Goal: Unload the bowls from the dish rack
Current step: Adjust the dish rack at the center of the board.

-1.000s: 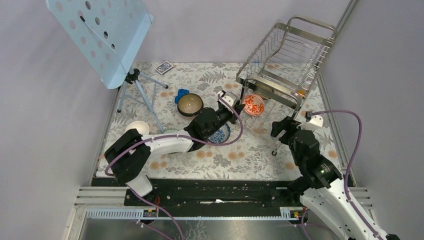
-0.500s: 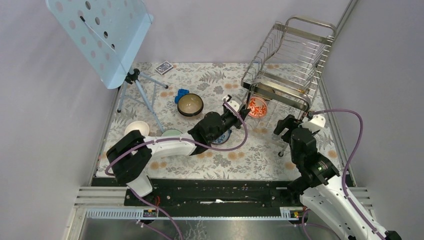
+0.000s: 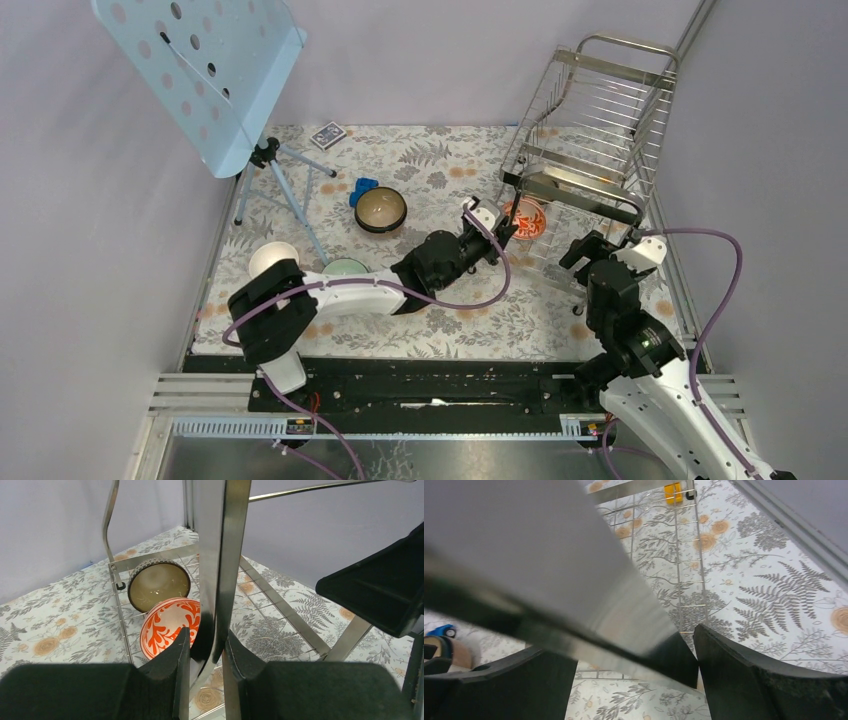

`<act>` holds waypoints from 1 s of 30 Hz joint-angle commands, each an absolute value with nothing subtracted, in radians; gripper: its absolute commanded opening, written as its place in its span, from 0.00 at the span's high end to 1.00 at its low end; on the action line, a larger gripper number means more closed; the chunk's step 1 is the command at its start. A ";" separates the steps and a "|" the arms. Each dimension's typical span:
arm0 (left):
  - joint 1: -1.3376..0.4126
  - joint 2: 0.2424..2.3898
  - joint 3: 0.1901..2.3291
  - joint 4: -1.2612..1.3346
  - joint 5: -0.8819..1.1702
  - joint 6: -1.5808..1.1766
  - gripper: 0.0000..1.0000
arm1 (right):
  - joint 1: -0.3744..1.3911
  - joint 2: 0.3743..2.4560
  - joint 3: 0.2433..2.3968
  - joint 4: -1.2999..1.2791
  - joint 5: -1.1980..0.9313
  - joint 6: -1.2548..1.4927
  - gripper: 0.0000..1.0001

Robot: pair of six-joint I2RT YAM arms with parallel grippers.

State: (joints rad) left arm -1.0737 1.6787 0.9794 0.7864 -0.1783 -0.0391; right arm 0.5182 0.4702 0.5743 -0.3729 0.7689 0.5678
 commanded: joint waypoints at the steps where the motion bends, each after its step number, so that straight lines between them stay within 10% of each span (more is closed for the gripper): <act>1: -1.172 1.722 1.021 0.867 -0.037 -0.246 1.00 | 0.522 0.462 0.596 -0.387 0.831 0.527 0.11; 30: -1.288 1.698 0.929 0.968 -0.281 -0.245 1.00 | 0.496 0.645 0.533 -0.186 0.752 0.484 0.20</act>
State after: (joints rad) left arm -1.1603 1.6981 0.9142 0.9562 -0.4221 -0.0708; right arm 0.5068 0.5892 0.5579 -0.2161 0.8536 0.5064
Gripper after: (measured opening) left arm 0.254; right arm 0.795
